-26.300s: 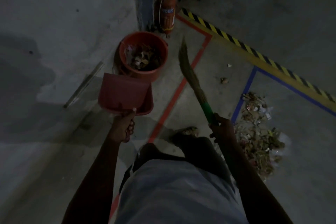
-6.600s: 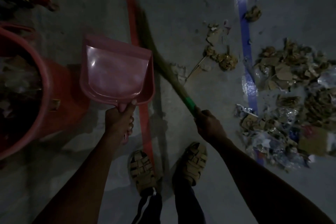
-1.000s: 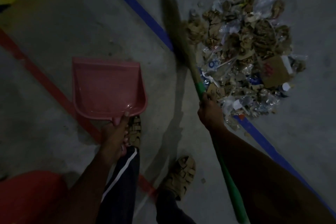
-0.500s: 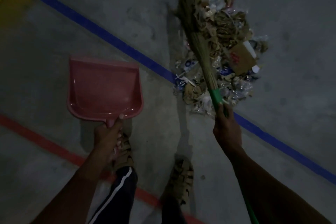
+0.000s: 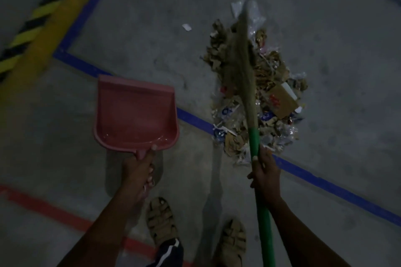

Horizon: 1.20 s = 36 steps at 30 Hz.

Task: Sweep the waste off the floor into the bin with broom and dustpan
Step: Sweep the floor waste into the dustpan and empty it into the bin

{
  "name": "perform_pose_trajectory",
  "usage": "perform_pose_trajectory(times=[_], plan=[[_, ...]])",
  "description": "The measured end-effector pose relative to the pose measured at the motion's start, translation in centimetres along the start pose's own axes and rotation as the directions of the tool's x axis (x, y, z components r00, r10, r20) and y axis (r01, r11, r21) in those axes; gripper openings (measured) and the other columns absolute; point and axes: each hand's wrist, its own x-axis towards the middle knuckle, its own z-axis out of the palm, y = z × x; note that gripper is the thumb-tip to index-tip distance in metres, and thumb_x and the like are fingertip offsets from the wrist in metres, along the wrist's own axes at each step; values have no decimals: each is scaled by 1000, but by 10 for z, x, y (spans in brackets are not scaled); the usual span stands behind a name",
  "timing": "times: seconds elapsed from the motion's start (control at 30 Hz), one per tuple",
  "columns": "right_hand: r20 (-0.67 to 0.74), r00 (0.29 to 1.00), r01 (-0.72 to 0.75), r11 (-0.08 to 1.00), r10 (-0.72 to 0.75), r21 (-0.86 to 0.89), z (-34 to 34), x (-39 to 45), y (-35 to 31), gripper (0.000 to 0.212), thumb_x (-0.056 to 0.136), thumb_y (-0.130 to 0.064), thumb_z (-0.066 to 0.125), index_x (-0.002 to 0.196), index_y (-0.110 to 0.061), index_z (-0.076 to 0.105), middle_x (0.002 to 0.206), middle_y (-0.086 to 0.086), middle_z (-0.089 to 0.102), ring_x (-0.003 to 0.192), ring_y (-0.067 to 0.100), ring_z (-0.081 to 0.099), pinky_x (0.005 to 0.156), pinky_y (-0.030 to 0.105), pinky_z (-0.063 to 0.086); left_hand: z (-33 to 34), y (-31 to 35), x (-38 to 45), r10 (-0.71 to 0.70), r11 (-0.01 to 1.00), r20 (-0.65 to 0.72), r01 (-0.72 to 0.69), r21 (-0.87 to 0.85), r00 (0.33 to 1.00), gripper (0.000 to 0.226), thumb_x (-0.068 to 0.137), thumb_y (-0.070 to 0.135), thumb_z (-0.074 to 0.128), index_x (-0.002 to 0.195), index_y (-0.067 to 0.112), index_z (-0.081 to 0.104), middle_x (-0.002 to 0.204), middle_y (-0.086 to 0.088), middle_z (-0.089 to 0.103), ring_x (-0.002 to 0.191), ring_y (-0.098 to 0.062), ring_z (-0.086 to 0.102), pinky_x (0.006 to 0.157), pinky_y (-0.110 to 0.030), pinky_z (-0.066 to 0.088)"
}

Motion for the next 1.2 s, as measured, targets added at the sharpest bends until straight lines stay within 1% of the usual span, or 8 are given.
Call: perform_pose_trajectory(times=[0.17,0.47,0.53,0.67,0.77,0.9,1.03,1.2], plan=[[-63,996,62,995,-67,-84,12,49,-56,46,96,-52,44,129,-21,54,129,3,53,85,34,64,63,50,57,-5,59,23,46,998,-20,-45,44,999,38,93,36,73,73,10,53,50,-5,43,30,-13,33,42,-19,33],[88,964,266,938,-252,-222,77,166,-122,44,96,-32,45,120,0,63,124,18,58,107,36,58,88,37,48,29,115,100,75,997,28,-74,-35,997,33,90,38,76,70,23,55,47,-2,38,33,-14,30,45,-21,33],[138,951,304,918,-277,-255,94,187,-144,39,96,-21,50,125,1,62,123,21,60,106,34,56,80,26,37,40,119,117,67,998,24,-67,-20,997,34,90,40,75,70,23,54,48,-3,38,32,-14,30,45,-21,33],[295,914,354,905,-281,-236,119,220,-178,24,94,-20,46,111,-10,60,101,12,58,81,27,58,68,49,53,57,129,141,18,1000,-1,-18,25,1000,43,87,45,77,68,17,50,47,-3,40,33,-15,31,47,-22,34],[353,915,324,881,-198,-346,128,243,-185,14,92,-20,47,101,-16,58,94,10,59,71,23,57,60,43,53,64,136,148,23,997,21,-24,68,1000,45,85,48,78,67,15,53,49,-3,43,35,-16,34,45,-23,34],[284,954,207,891,-92,-405,126,257,-187,16,92,-17,48,105,-15,58,95,15,58,75,27,55,60,34,42,75,143,148,45,994,74,-52,94,996,44,88,43,76,67,14,52,50,-6,42,38,-17,35,47,-26,36],[142,989,11,942,39,-336,121,244,-174,16,89,-19,46,100,-12,55,84,17,60,69,36,64,56,49,58,78,148,145,85,976,88,-101,194,992,45,90,40,75,67,9,52,49,-7,44,38,-17,37,46,-26,36],[26,989,-136,961,147,-241,109,203,-153,23,90,-14,43,106,-3,56,82,15,57,60,30,60,43,34,49,70,161,147,72,936,187,-131,328,980,39,90,43,74,74,13,55,56,-8,47,40,-18,40,42,-24,36]])
